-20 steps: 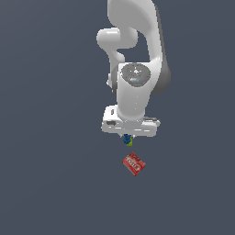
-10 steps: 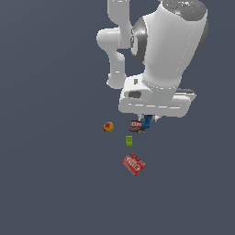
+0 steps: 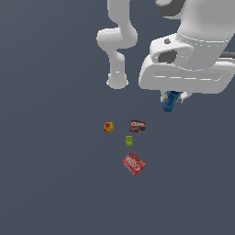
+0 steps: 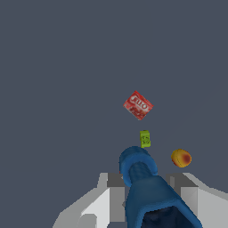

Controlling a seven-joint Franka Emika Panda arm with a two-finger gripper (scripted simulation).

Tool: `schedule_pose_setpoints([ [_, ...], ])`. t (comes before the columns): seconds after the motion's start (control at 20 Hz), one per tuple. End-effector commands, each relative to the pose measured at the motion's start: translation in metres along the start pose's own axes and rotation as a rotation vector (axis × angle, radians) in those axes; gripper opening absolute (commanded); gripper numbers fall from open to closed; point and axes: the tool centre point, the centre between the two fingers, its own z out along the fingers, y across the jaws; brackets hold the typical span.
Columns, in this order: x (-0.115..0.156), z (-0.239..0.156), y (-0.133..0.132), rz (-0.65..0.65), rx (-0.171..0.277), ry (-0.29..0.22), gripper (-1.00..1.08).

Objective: Pick up a designated object from a clutter of objects.

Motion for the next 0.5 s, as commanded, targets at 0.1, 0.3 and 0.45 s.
schedule_pose_setpoints([
  [0.1,-0.001,-0.023,-0.014,0.001,0.0,-0.001,-1.0],
  [0.3,-0.001,-0.035,-0.021,0.001,0.0,-0.002,-1.0],
  [0.45,-0.001,-0.04,-0.023,0.001,0.0,-0.002,-1.0],
])
